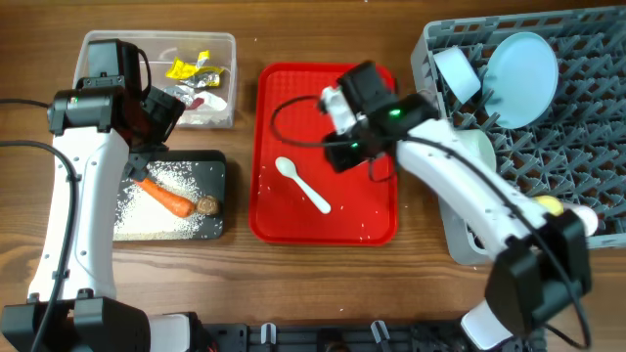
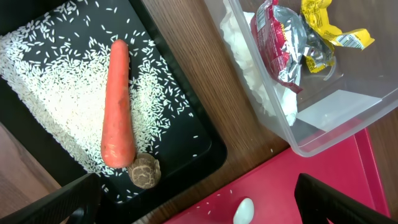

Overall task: Sort waste into correct bins and load items into the dishwasher rack
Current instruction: 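Grasp the white spoon with the right gripper and lift it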

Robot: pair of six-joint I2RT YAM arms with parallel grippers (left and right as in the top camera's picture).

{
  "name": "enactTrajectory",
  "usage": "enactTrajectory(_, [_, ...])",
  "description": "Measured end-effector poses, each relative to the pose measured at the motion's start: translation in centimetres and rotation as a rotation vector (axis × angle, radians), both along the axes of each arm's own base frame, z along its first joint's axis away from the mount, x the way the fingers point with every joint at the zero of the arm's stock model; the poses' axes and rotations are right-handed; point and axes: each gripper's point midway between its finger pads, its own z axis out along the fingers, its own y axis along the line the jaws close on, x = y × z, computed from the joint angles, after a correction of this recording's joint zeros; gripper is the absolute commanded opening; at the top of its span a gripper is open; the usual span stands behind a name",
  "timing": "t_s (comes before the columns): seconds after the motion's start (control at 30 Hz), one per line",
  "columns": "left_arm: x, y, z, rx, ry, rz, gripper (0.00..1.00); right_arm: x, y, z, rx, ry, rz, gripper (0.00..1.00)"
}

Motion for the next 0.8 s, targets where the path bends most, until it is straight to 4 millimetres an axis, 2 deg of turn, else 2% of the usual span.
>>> enactTrajectory(0.1, [0.0, 0.0, 0.0, 0.0, 0.0, 0.0, 1.0, -1.8, 4.0, -5.1, -0.028, 0.058, 0.143, 0.62])
enactTrajectory(0.13, [0.0, 0.0, 0.0, 0.0, 0.0, 0.0, 1.0, -2.8, 5.1, -7.7, -0.055, 0.088, 0.195, 0.62])
enactTrajectory(0.17, [0.0, 0.0, 0.0, 0.0, 0.0, 0.0, 1.0, -2.5, 6.4, -9.8, -0.053, 0.075, 0.221, 0.62])
enactTrajectory(0.2, [0.0, 0.0, 0.0, 0.0, 0.0, 0.0, 1.0, -2.3, 6.9, -10.3, -0.049, 0.068, 0.237, 0.61])
enactTrajectory(0.23, [0.0, 0.0, 0.0, 0.0, 0.001, 0.0, 1.0, -1.8, 7.4, -10.3, -0.035, 0.044, 0.239, 0.6])
enactTrajectory(0.3, [0.0, 0.0, 0.0, 0.0, 0.001, 0.0, 1.0, -1.2, 7.7, -10.5, -0.029, 0.023, 0.243, 0.51])
enactTrajectory(0.47, [0.0, 0.0, -0.1, 0.0, 0.002, 0.0, 1.0, -0.3, 7.7, -10.8, -0.044, -0.018, 0.242, 0.17])
enactTrajectory(0.53, [0.0, 0.0, -0.1, 0.0, 0.002, 0.0, 1.0, 0.0, 7.6, -10.9, -0.055, -0.028, 0.235, 0.12])
enactTrajectory(0.7, [0.0, 0.0, -0.1, 0.0, 0.003, 0.0, 1.0, 0.1, 7.5, -10.9, -0.059, -0.028, 0.228, 0.09])
enactTrajectory(0.8, [0.0, 0.0, -0.1, 0.0, 0.003, 0.0, 1.0, -0.5, 7.2, -11.0, -0.07, -0.001, 0.228, 0.06])
